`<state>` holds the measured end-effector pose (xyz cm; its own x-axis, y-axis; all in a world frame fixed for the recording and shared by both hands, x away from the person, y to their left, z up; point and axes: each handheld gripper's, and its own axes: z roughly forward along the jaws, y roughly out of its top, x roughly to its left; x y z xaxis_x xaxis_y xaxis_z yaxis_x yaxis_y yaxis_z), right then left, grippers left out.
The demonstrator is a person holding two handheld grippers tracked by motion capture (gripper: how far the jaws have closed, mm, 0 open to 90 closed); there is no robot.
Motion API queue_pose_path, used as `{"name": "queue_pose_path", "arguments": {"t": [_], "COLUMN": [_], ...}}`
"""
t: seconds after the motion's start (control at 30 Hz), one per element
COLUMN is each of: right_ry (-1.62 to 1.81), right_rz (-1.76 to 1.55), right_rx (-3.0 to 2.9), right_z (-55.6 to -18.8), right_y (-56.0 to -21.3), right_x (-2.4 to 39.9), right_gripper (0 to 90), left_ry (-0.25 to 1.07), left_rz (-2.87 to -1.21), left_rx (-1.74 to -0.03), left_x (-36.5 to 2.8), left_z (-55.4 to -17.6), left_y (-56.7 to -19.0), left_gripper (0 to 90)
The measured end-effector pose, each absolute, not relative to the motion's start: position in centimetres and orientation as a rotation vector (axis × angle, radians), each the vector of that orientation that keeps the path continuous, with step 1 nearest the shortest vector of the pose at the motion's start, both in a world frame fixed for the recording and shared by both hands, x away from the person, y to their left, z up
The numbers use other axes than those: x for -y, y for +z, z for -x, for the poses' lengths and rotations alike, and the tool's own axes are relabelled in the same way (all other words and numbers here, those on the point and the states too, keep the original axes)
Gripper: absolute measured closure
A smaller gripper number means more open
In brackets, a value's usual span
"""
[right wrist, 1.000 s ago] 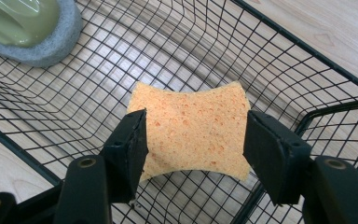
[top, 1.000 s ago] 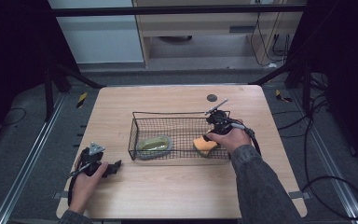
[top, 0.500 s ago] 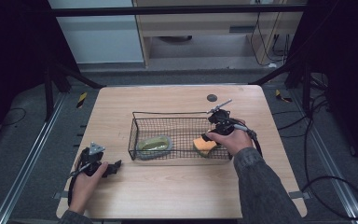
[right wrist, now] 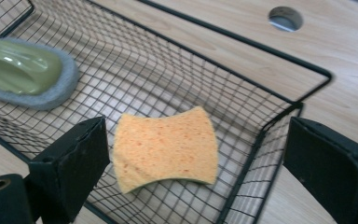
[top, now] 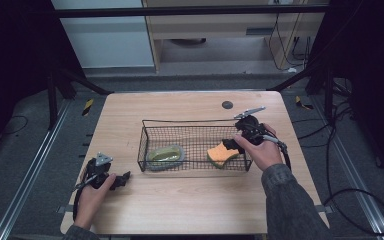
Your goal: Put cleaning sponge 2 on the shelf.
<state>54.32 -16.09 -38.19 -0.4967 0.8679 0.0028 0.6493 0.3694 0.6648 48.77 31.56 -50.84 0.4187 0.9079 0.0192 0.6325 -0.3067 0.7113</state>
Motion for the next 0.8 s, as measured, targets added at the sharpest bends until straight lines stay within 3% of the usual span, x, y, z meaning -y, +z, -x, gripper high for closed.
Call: {"name": "queue_pose_path", "arguments": {"t": [0.43,0.8], "right_ry": [0.895,0.862], "right_rz": [-1.369,-1.418], "right_rx": [-2.135,-1.984], "right_z": [-52.7,-50.6], "right_y": [-38.4,-41.4], "right_x": [22.2,27.3], "right_gripper": [8.4,8.5], "left_ry": [0.566,0.567], "left_rz": [-2.047,-2.052], "left_rx": [-1.301,-1.301], "left_x": [-31.5,-31.5], "left_z": [-48.8,-48.8], "left_y": [-50.8,-50.8], "left_gripper": [0.0,0.0]}}
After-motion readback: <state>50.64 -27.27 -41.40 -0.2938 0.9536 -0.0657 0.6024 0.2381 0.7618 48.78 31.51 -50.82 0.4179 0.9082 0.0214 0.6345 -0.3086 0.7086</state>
